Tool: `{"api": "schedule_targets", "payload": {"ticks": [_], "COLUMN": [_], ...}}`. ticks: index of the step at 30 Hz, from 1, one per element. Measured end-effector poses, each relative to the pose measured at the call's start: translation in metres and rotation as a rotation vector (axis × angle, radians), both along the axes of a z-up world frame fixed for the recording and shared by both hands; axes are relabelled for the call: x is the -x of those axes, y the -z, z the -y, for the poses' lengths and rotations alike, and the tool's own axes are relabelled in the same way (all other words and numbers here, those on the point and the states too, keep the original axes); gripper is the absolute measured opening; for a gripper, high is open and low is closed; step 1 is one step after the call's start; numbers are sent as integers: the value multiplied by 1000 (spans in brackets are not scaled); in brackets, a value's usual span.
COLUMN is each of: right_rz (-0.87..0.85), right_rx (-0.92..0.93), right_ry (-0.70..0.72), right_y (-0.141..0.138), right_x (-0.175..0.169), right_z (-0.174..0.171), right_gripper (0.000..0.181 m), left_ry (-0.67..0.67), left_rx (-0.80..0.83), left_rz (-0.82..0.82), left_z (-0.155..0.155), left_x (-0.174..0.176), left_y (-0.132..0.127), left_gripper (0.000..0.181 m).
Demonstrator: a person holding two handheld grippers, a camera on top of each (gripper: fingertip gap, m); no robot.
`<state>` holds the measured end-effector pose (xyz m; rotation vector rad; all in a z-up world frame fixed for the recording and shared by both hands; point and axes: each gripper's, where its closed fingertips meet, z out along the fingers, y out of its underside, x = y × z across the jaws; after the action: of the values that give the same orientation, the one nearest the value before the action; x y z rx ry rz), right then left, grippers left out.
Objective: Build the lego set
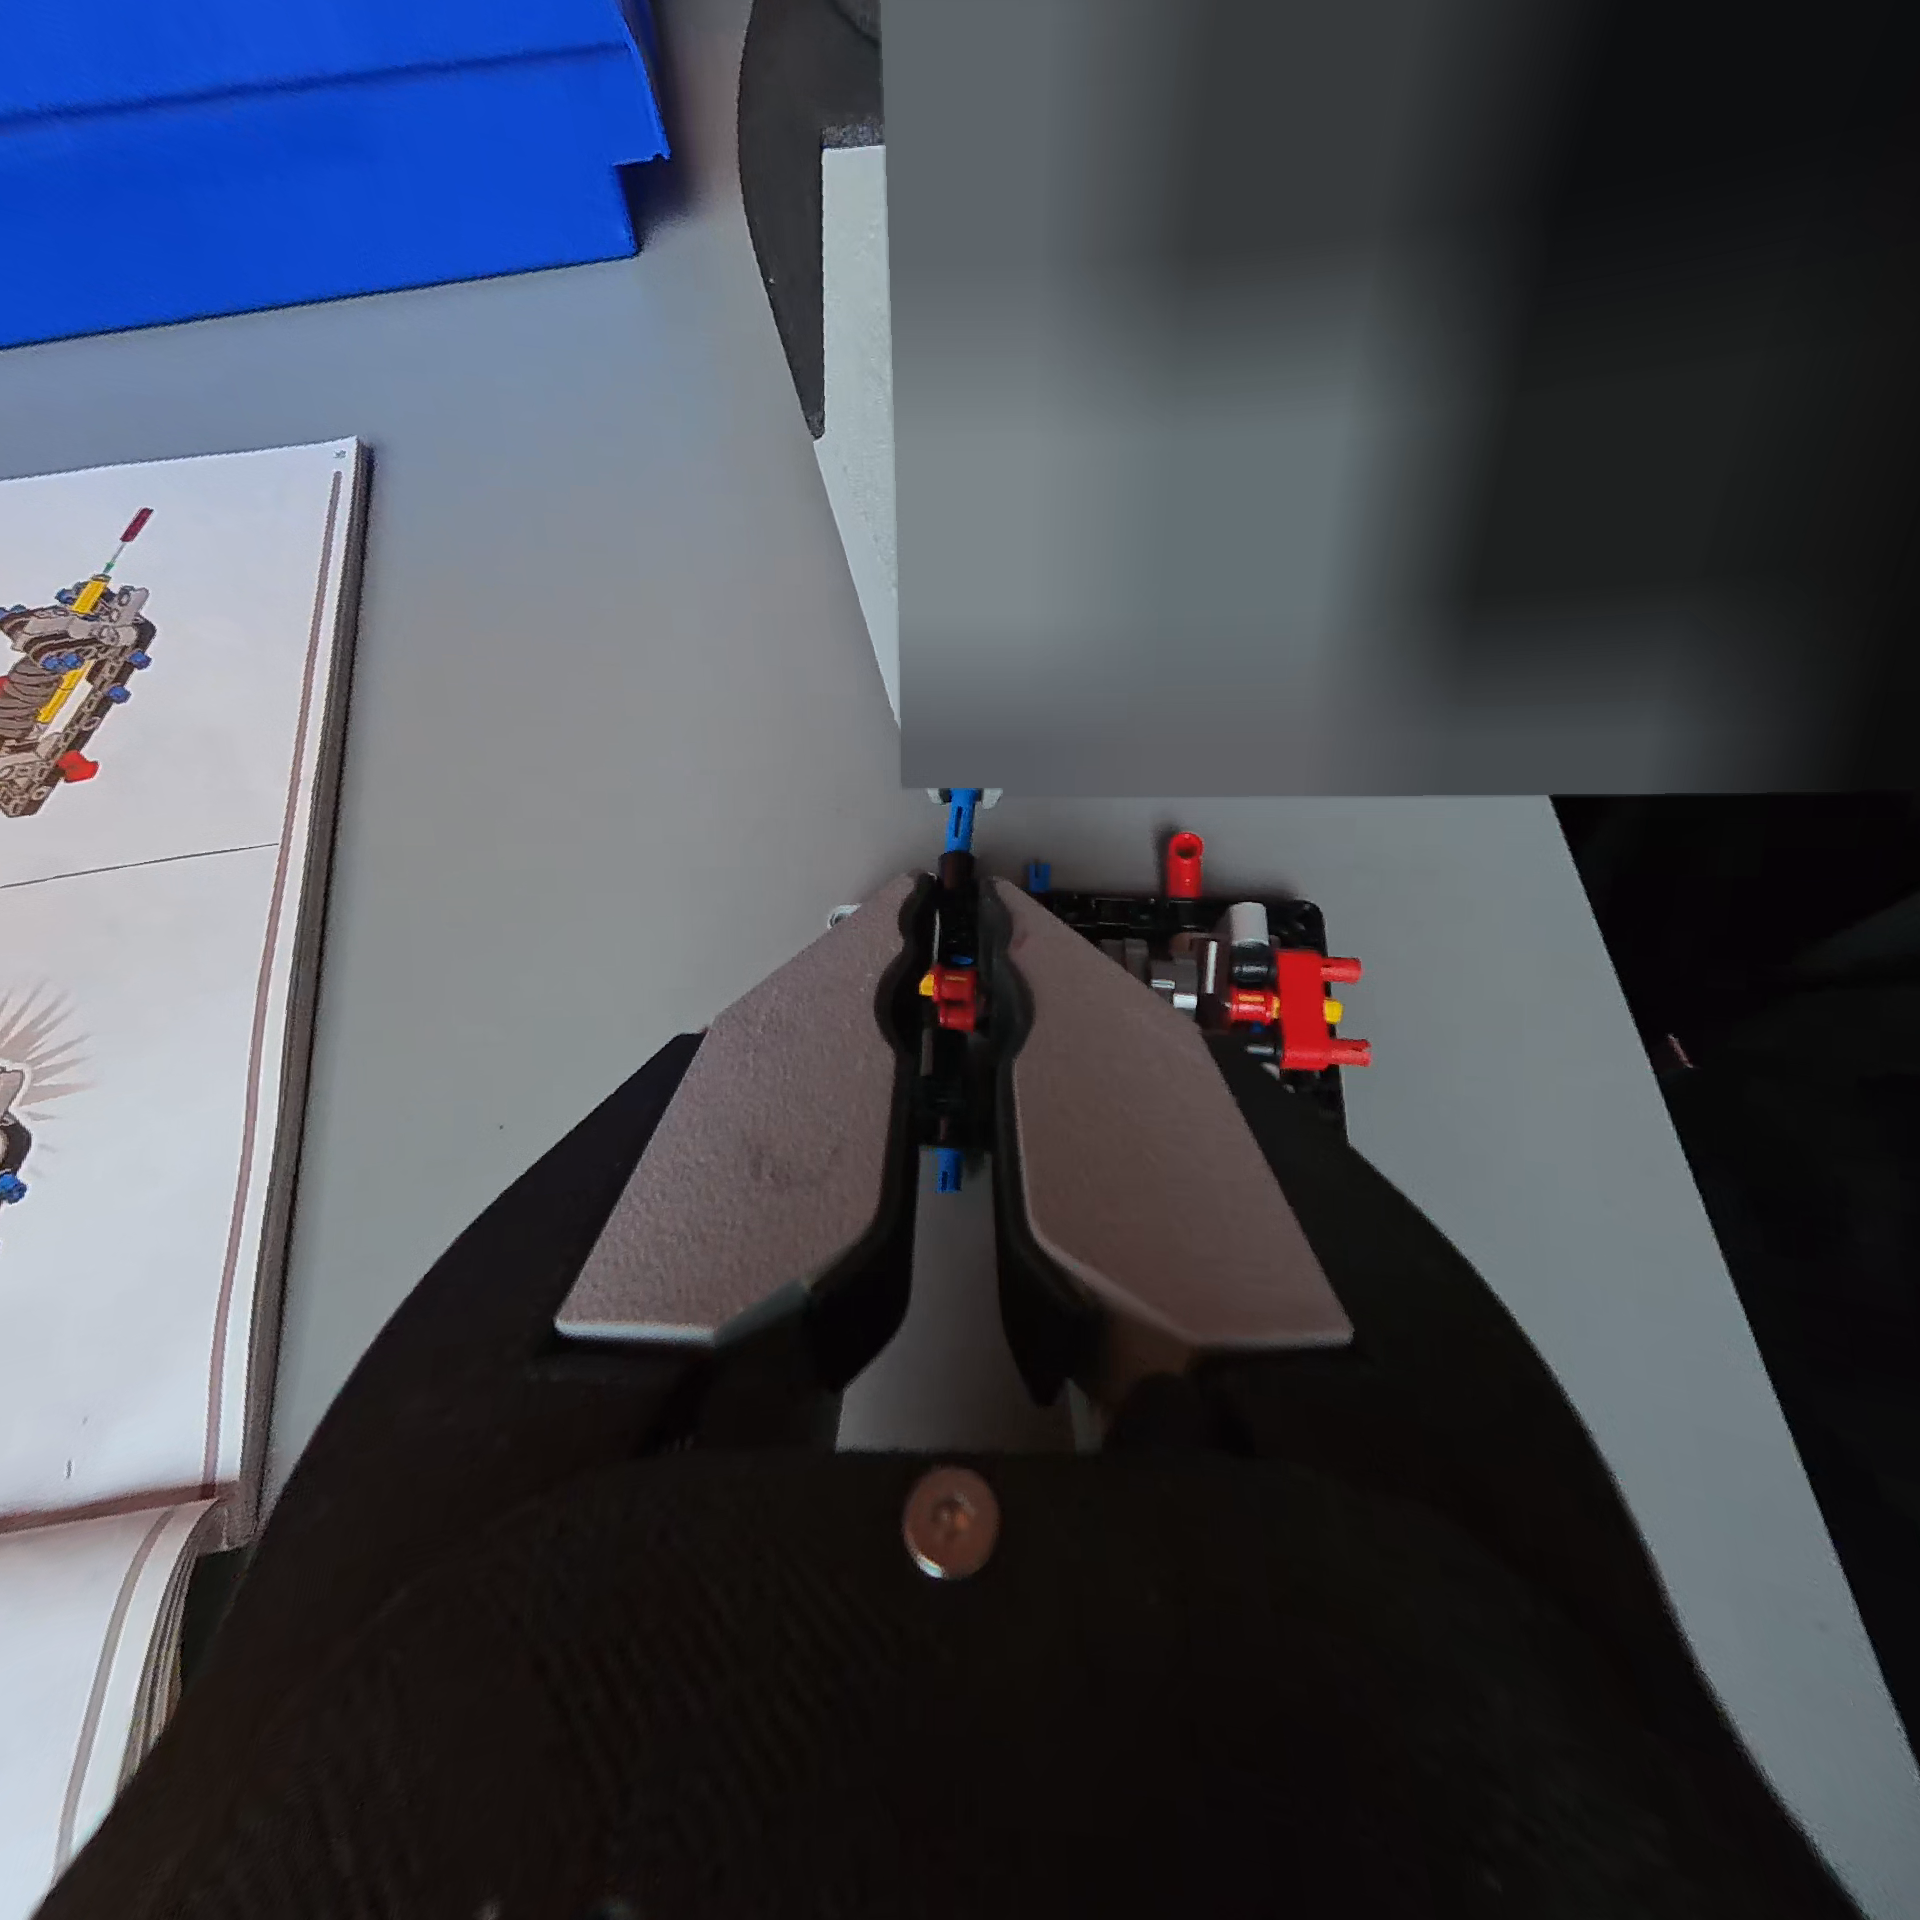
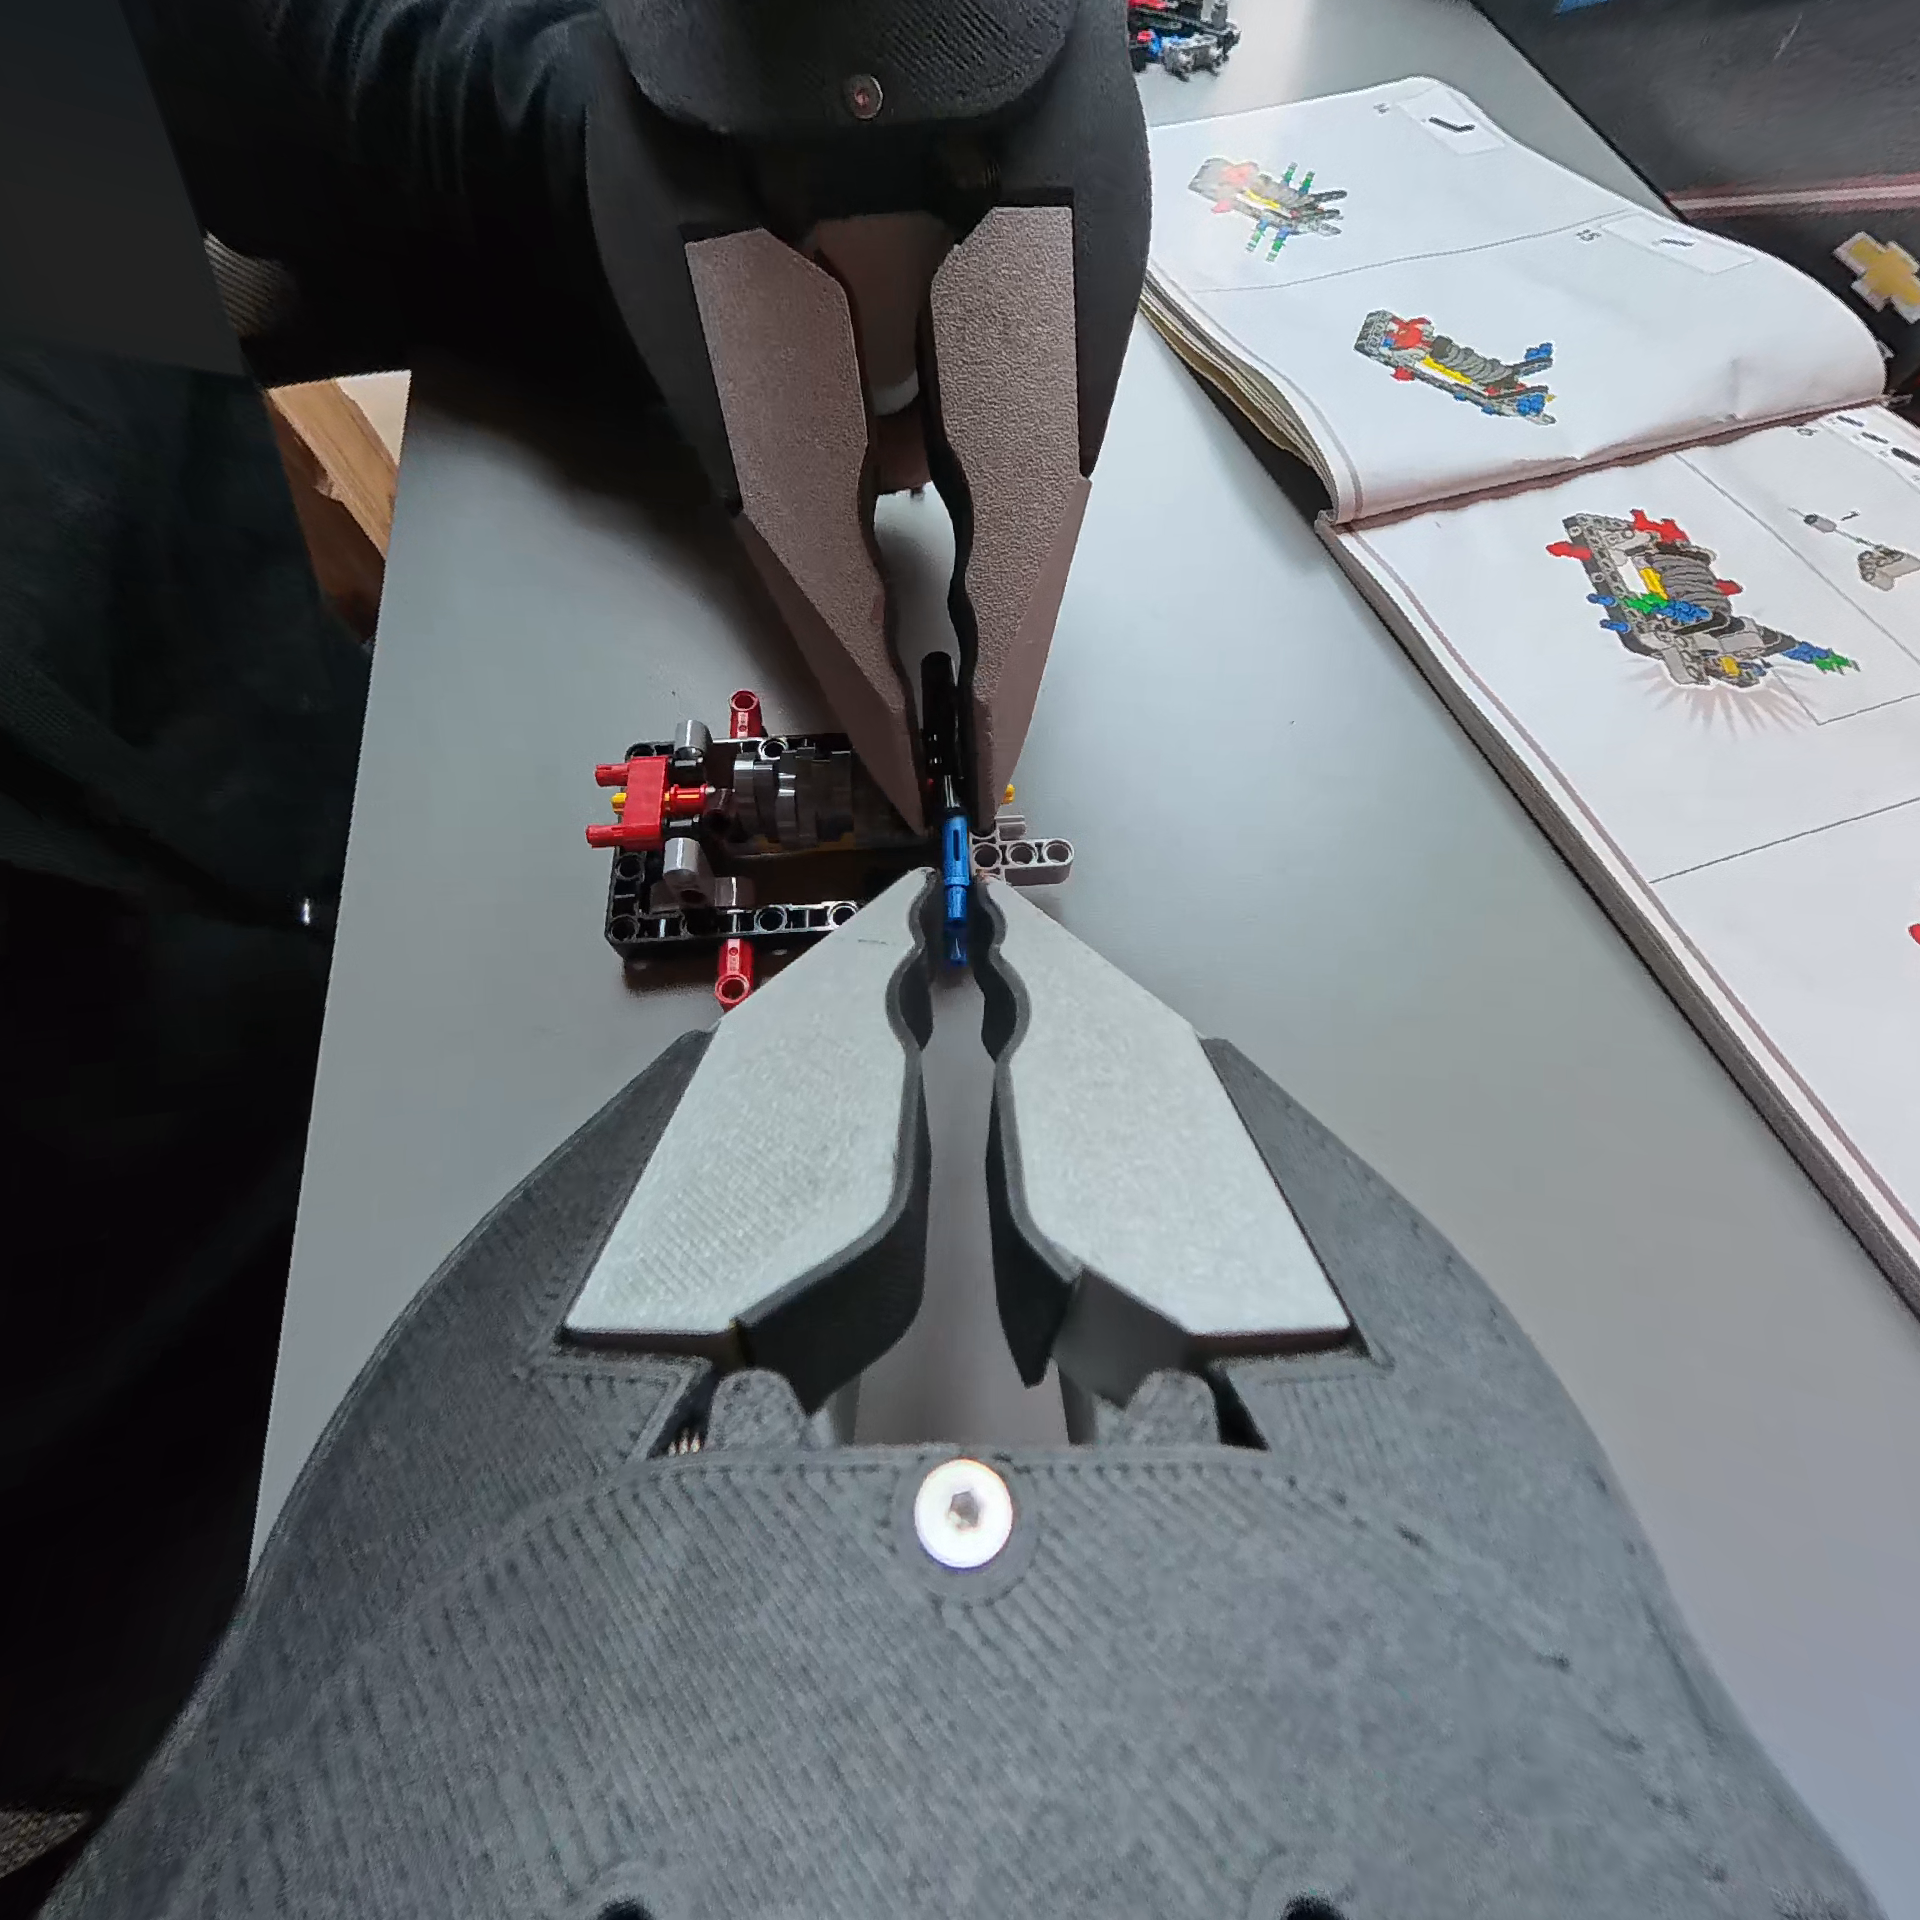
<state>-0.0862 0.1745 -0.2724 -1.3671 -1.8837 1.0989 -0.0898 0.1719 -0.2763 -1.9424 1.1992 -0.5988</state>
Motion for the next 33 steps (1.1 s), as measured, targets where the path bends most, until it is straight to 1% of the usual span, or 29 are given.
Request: {"api": "schedule_targets", "payload": {"ticks": [4,7,16,21,25,33], "right_rz": [3,14,79,91,138,204], "right_rx": [-6,-45,-144,-148,-188,-124], "right_ry": [-8,-19,-58,-76,-104,-126], "right_y": [0,1,2,3,2,2], "right_x": [-1,-1,-1,-1,-1,1], "right_z": [1,1,0,1,2,2], "right_gripper": [1,1,1,1,1,1], "left_ry": [2,4,2,4,8,2], "left_rx": [-9,-18,-21,-13,-8,-3], "left_rz": [-9,-22,-35,-32,-40,-46], "left_z": [0,1,1,2,3,3], "left_x": [0,-1,0,0,0,2], "left_y": [0,0,1,1,1,1], "left_gripper": [6,5,6,6,6,5]}}
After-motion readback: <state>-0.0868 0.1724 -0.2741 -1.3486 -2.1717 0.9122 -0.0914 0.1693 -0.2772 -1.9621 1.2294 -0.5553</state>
